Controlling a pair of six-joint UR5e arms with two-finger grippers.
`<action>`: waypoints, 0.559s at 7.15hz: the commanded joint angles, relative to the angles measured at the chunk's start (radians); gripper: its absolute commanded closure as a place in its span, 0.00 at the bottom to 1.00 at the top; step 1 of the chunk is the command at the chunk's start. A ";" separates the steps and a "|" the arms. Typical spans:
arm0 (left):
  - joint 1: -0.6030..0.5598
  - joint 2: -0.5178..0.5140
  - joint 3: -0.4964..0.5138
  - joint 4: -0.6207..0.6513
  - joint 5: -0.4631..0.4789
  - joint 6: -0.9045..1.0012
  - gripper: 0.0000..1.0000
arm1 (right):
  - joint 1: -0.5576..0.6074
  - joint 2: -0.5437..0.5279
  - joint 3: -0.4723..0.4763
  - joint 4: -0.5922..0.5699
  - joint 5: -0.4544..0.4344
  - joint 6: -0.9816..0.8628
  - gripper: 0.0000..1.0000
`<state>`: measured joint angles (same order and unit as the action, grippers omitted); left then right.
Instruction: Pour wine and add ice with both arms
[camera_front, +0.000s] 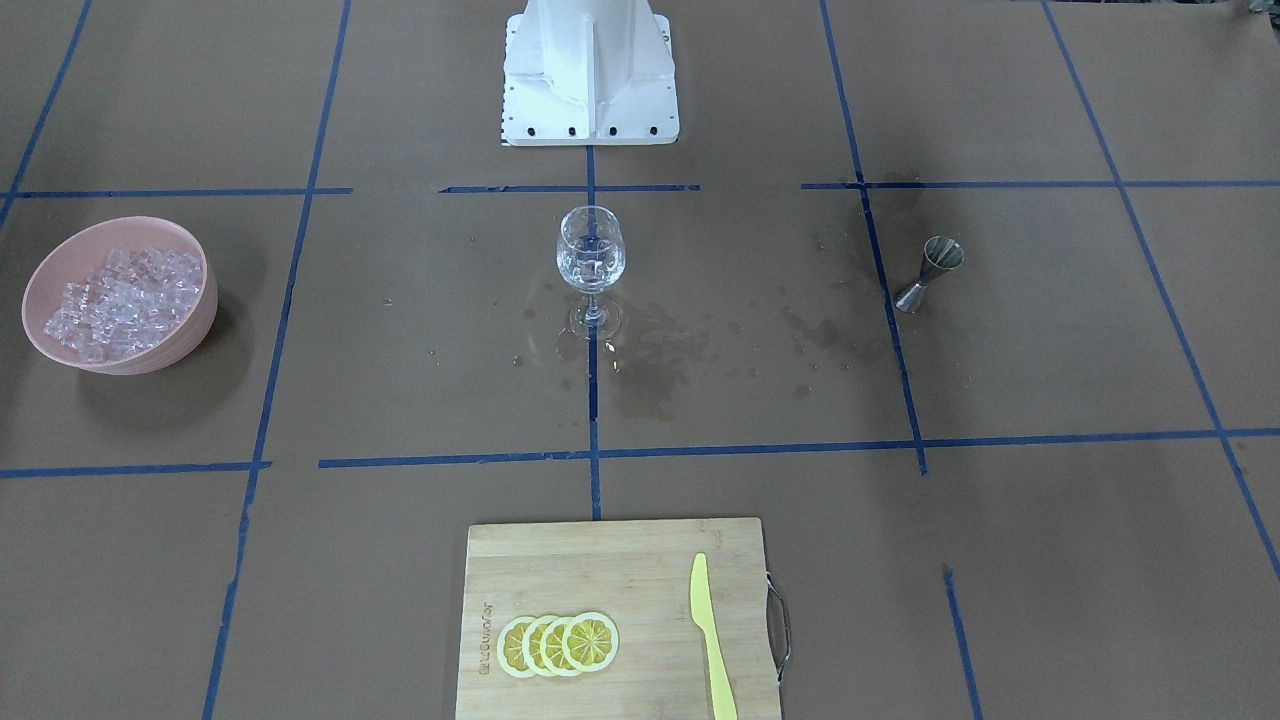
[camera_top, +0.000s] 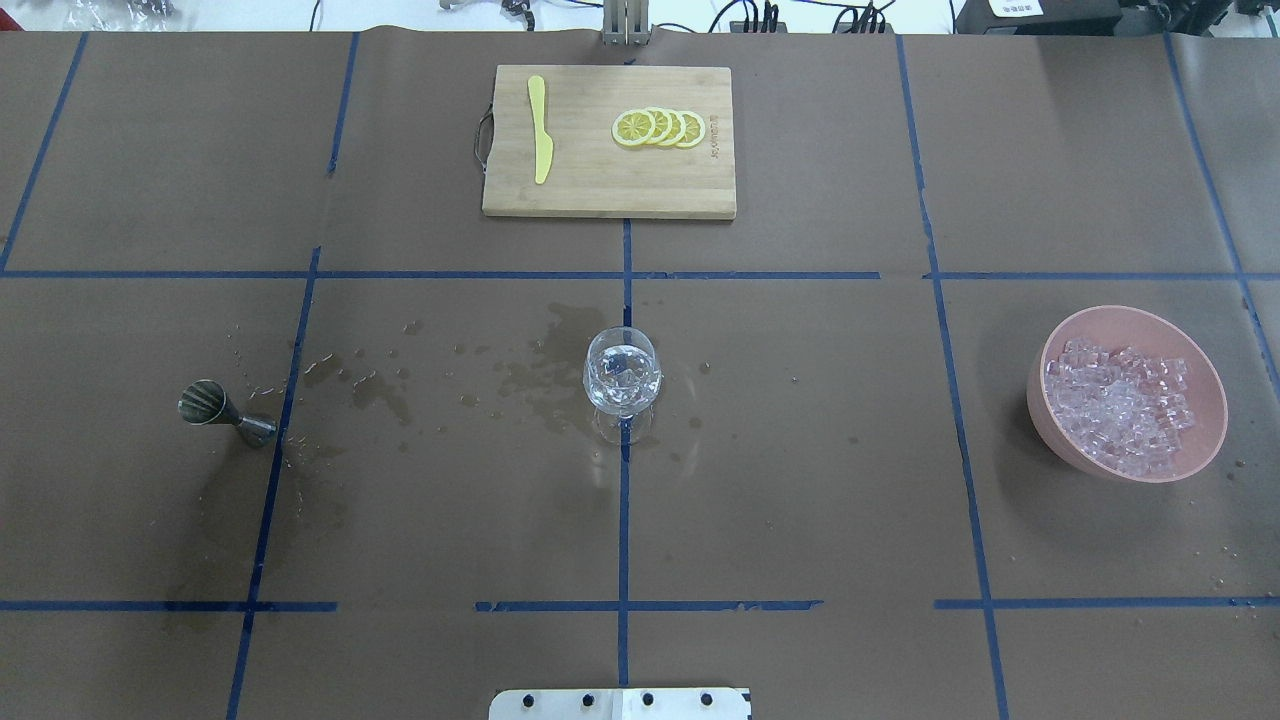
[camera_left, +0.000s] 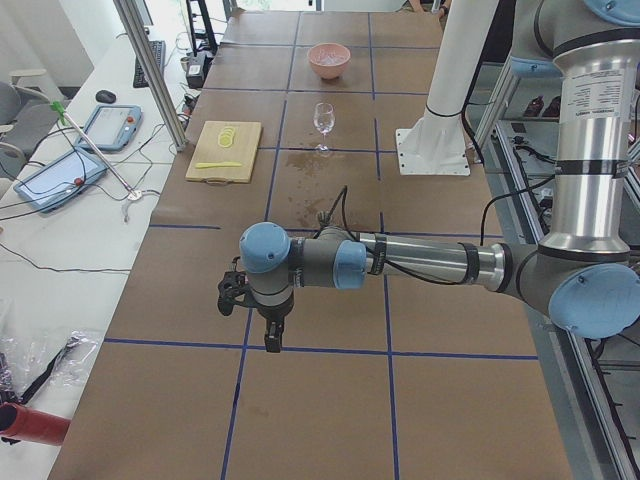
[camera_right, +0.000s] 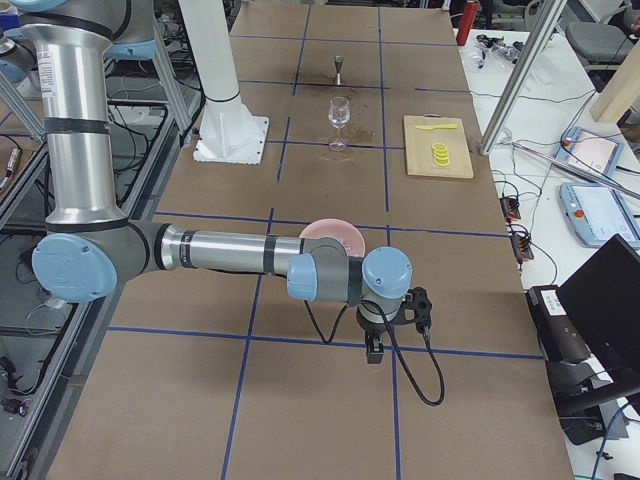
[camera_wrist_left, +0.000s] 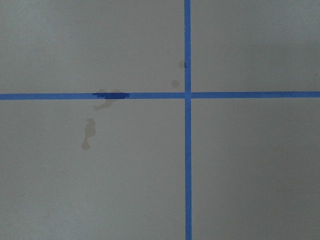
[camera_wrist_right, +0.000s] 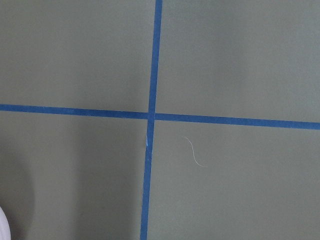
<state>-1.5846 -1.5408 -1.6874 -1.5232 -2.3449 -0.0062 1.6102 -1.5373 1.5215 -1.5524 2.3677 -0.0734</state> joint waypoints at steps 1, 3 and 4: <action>0.000 -0.001 -0.002 0.000 -0.001 0.000 0.00 | 0.000 0.000 -0.004 0.000 -0.001 0.000 0.00; 0.000 -0.001 -0.002 -0.003 -0.001 0.000 0.00 | 0.000 0.000 -0.004 0.000 -0.002 0.000 0.00; 0.000 -0.002 -0.002 -0.005 -0.001 0.000 0.00 | 0.000 0.000 -0.004 0.000 -0.001 0.001 0.00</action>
<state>-1.5846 -1.5422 -1.6888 -1.5260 -2.3455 -0.0061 1.6107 -1.5371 1.5172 -1.5524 2.3663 -0.0733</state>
